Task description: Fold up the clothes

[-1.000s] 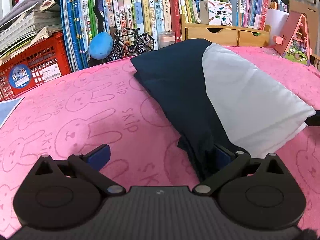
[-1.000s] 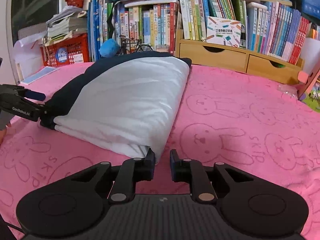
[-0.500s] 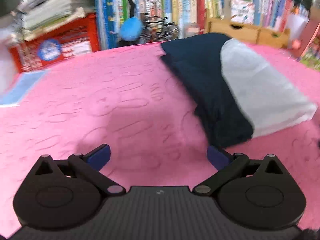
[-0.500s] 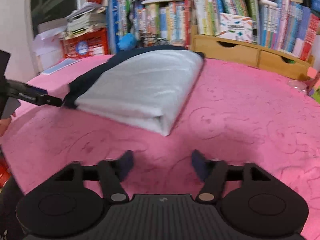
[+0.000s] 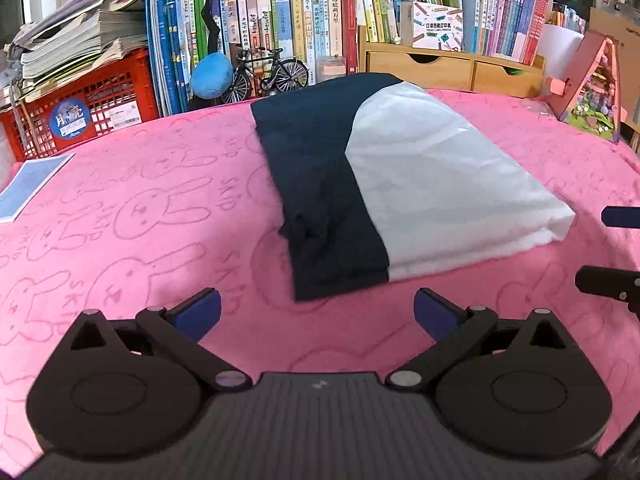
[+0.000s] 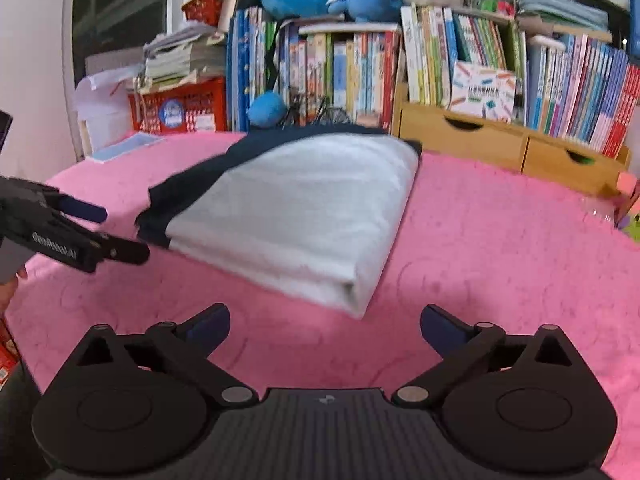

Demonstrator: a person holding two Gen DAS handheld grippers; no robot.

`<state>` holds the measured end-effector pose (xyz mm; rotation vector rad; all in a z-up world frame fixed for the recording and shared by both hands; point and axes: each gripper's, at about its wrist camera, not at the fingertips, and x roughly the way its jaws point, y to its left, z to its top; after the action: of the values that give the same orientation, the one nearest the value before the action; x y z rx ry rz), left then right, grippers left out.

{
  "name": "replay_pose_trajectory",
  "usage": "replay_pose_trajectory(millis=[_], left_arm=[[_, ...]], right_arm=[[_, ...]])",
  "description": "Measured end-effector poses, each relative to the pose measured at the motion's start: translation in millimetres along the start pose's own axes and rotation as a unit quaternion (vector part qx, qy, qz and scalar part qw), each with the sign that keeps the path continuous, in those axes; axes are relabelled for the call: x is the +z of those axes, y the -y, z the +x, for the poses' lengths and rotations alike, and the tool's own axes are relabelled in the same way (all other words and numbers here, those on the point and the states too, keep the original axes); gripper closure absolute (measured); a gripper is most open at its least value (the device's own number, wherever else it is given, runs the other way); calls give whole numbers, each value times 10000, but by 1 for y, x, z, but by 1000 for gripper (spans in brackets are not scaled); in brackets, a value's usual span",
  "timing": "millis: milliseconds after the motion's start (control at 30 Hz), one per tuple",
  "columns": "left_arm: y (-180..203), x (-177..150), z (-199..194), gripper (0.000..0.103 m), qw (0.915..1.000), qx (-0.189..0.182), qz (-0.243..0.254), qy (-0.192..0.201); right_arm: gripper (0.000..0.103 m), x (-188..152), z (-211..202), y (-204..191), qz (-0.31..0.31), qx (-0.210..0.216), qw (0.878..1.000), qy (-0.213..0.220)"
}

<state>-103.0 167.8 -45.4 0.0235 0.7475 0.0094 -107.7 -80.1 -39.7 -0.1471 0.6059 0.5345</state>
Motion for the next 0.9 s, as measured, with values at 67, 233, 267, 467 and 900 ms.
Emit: replay_pose_trajectory(millis=[67, 233, 267, 467, 900], left_arm=[[2, 2, 4, 0, 10000, -36, -34, -12], [6, -1, 15, 0, 9999, -79, 26, -91], [7, -2, 18, 0, 9999, -70, 54, -121], [6, -4, 27, 0, 9999, -156, -16, -42], [6, -8, 29, 0, 9995, -204, 16, 232]], right_arm=[[0, 4, 1, 2, 13, -18, 10000, 69], [0, 3, 10, 4, -117, 71, 9999, 36], [0, 2, 13, 4, -176, 77, 9998, 18], [0, -6, 32, 3, -202, 128, 9995, -211], [0, -7, 37, 5, -128, 107, 9993, -346]])
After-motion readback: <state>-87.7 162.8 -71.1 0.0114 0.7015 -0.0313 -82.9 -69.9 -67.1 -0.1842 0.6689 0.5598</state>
